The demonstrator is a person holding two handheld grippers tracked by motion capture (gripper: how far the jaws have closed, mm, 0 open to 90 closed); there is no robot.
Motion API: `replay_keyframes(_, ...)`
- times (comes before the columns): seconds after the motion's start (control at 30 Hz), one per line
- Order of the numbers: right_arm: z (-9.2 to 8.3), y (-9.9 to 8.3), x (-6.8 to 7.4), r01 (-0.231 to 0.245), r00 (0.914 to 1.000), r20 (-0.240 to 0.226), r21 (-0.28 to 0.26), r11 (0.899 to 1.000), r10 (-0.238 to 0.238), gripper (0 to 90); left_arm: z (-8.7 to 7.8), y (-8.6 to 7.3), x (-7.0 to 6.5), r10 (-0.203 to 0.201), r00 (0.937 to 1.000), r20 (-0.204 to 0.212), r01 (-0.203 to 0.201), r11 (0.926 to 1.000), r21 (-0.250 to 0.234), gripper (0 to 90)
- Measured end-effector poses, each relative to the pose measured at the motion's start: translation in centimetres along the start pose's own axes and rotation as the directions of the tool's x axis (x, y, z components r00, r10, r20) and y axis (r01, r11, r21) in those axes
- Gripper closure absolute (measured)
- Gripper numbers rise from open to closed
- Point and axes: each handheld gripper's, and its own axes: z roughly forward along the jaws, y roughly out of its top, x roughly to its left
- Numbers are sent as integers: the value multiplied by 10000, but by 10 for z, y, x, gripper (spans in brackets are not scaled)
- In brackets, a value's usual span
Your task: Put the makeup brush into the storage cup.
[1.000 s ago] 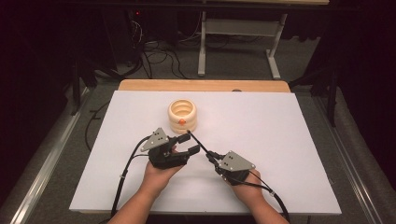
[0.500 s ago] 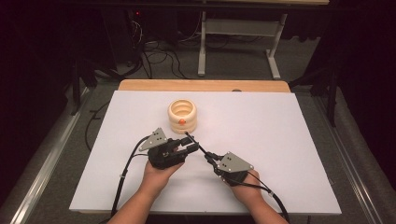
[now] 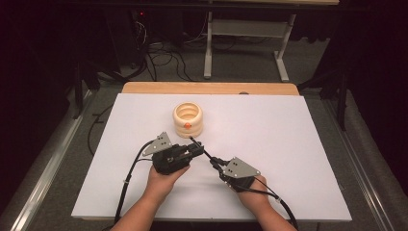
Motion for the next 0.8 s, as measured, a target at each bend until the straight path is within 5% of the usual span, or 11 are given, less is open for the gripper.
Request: replay_keyframes(0.8, 3, 0, 1, -11, 10000, 63, 8, 10000, 11, 850, 0, -1, 2, -181, 9986, 494, 188, 9997, -145, 829)
